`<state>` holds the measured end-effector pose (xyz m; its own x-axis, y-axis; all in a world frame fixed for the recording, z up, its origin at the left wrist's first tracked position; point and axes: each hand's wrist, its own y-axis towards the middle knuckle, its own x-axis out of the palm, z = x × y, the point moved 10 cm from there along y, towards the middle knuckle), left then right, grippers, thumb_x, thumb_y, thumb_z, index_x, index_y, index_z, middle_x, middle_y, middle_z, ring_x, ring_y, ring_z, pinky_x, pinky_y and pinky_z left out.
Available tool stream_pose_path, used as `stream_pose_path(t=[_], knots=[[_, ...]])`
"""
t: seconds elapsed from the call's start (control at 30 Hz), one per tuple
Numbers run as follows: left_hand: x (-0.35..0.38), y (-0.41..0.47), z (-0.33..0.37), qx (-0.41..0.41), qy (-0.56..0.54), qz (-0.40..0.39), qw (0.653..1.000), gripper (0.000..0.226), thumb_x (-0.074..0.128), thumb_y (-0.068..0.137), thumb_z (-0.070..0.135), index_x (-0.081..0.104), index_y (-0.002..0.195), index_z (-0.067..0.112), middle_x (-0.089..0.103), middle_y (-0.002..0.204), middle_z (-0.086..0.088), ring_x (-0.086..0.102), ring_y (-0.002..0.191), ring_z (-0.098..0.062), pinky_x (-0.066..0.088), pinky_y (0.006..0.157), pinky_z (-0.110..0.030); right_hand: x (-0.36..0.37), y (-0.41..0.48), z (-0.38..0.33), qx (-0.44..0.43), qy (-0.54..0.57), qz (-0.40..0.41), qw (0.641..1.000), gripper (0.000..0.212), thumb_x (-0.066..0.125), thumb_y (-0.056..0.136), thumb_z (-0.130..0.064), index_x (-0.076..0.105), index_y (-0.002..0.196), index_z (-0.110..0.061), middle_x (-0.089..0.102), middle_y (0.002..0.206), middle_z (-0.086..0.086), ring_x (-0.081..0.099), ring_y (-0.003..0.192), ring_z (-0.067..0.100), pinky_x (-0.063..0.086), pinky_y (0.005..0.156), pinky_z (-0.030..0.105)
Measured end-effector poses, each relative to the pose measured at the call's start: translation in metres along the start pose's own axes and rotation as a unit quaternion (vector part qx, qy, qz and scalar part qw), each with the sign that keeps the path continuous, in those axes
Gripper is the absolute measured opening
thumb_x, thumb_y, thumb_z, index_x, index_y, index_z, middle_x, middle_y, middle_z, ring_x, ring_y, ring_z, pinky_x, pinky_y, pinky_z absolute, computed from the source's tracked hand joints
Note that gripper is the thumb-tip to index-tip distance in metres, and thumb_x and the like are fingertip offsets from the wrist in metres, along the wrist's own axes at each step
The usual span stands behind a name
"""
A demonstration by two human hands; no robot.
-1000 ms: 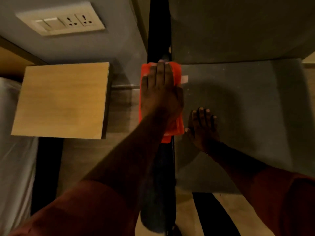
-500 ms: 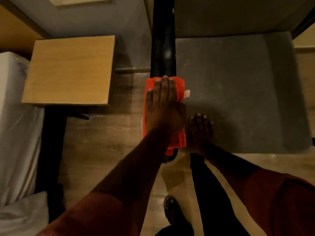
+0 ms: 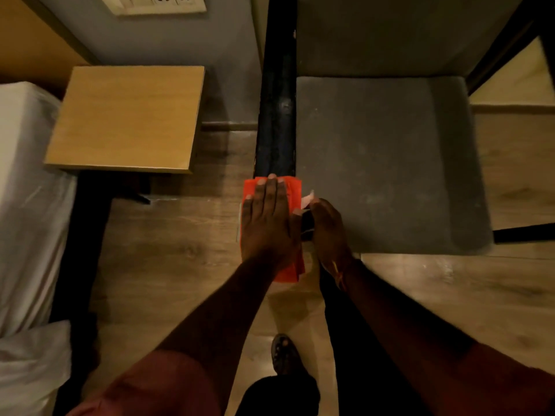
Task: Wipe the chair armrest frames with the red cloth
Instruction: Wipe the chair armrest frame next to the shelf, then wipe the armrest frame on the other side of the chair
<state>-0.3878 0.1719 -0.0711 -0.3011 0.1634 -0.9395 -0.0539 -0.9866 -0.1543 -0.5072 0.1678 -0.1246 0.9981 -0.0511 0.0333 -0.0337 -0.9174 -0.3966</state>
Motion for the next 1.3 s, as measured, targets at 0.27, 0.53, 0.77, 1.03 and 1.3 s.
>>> stream_pose_path(t=[0.27,0.53,0.77,1.03,1.3], knots=[[-0.017,-0.005,-0.021,-0.182,-0.53,-0.057,0.826,0.054,0.026,0.105,0.045,0.029,0.155,0.026,0.028,0.163,-0.008,0.029,0.149,-0.025,0.022,0.123,-0.052,0.037,-0.04,-0.042,-0.059,-0.221,-0.088,0.97,0.027,0.072,0.084,-0.018,0.062,0.106,-0.005,0.07,0.105,0.014,0.065,0.094,0.025,0.048,0.081,0.034],[-0.049,-0.029,0.05,-0.212,-0.428,-0.018,0.878,0.053,0.053,0.099,0.033,0.048,0.142,0.002,0.056,0.14,-0.017,0.055,0.127,-0.03,0.043,0.103,-0.029,-0.052,-0.076,-0.092,0.064,0.071,-0.021,0.995,0.046,0.054,0.076,0.001,0.058,0.12,-0.01,0.068,0.106,0.014,0.066,0.095,0.024,0.055,0.085,0.04],[-0.029,0.019,0.201,-0.166,-0.58,-0.184,0.776,0.027,0.058,0.097,0.012,0.056,0.122,0.005,0.066,0.104,-0.013,0.063,0.084,-0.022,0.054,0.076,-0.036,-0.203,-0.04,-0.129,0.06,0.154,0.049,0.985,0.043,0.056,0.076,-0.006,0.062,0.117,-0.018,0.073,0.103,0.011,0.07,0.089,0.026,0.058,0.074,0.04],[0.013,0.122,0.367,-0.143,-0.556,-0.293,0.764,0.059,0.06,0.086,-0.003,0.045,0.138,0.017,0.065,0.121,-0.013,0.065,0.099,-0.03,0.054,0.081,-0.046,-0.375,0.058,-0.187,-0.002,-0.021,0.094,0.995,0.047,0.058,0.073,-0.023,0.059,0.119,-0.03,0.067,0.118,0.013,0.064,0.109,0.033,0.049,0.097,0.058],[0.035,0.244,0.461,-0.145,-0.56,-0.24,0.779,0.061,0.056,0.087,-0.009,0.042,0.141,0.017,0.063,0.106,-0.007,0.066,0.065,-0.007,0.048,0.044,-0.02,-0.476,0.178,-0.245,-0.038,-0.126,0.102,0.986,0.055,0.056,0.077,-0.022,0.053,0.129,-0.004,0.066,0.12,0.021,0.063,0.11,0.037,0.049,0.095,0.052]])
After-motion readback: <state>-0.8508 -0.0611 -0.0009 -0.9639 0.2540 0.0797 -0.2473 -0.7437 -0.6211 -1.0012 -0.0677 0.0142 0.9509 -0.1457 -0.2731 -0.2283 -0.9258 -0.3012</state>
